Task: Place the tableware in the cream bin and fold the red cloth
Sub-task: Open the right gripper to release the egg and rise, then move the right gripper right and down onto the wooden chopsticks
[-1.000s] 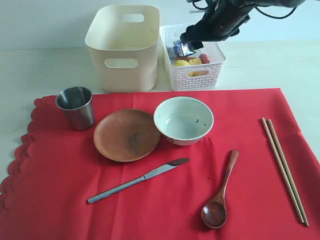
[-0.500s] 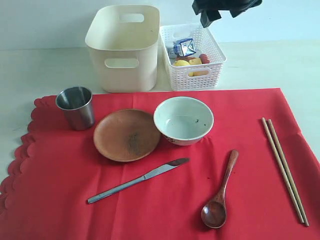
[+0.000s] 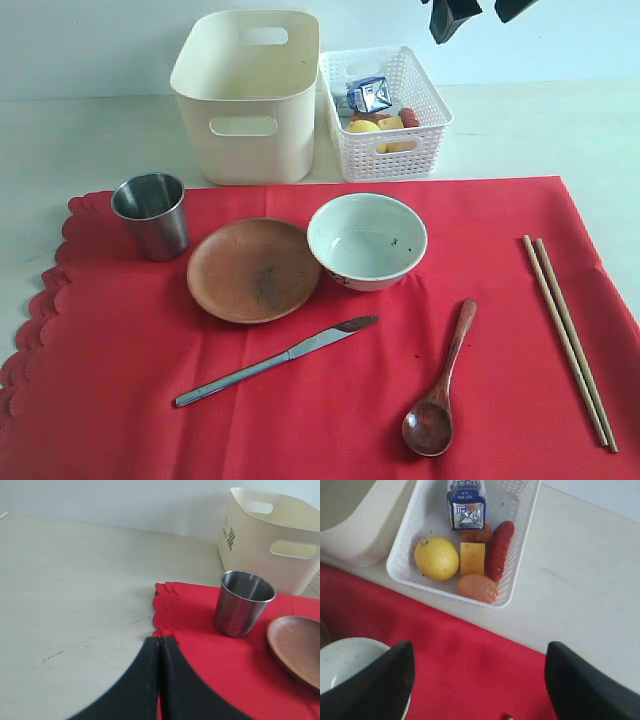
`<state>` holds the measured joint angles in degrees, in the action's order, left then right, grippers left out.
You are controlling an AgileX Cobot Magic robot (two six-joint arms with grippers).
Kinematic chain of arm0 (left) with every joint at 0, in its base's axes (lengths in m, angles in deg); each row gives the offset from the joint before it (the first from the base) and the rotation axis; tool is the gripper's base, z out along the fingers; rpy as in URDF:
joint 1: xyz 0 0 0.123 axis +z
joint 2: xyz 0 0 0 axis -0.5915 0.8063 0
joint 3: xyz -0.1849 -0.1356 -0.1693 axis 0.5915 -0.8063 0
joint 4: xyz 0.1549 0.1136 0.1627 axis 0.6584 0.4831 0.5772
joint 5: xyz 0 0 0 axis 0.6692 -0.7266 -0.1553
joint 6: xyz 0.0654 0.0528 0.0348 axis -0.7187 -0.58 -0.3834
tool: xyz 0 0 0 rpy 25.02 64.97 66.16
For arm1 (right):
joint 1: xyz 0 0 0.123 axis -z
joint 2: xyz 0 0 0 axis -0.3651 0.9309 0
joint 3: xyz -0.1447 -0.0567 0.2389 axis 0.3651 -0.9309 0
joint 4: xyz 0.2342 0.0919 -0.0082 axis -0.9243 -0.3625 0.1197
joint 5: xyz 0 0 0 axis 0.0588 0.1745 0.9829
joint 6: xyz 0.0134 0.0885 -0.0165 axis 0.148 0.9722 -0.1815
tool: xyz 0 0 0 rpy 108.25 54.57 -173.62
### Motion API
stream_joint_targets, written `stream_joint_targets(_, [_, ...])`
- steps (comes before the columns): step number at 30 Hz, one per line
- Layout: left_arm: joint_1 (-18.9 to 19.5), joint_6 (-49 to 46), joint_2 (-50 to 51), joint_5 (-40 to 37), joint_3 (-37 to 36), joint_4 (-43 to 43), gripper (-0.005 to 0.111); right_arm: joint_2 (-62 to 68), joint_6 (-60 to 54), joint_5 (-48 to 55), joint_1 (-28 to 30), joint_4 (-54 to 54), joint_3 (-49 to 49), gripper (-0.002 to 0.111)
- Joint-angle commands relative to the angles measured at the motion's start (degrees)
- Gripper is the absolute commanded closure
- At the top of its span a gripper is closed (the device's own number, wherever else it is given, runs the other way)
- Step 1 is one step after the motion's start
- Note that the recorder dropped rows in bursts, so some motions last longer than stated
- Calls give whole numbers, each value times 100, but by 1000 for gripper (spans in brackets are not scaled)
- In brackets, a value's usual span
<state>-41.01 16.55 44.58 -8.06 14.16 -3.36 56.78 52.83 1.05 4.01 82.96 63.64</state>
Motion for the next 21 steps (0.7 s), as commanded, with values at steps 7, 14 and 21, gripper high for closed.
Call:
stream_joint_targets(7, [9,-3,-36,26,-19,-41,107,-957,8,-245,12,-310,-1261,39])
stream_joint_targets(14, [9,-3,-36,26,-19,-41,107,-1539,-12,-382,12,-380,-2015,39])
stream_joint_targets(21, [9,-3,-36,26,-19,-41,107,-2001,0,-454,12,-341,-2801,39])
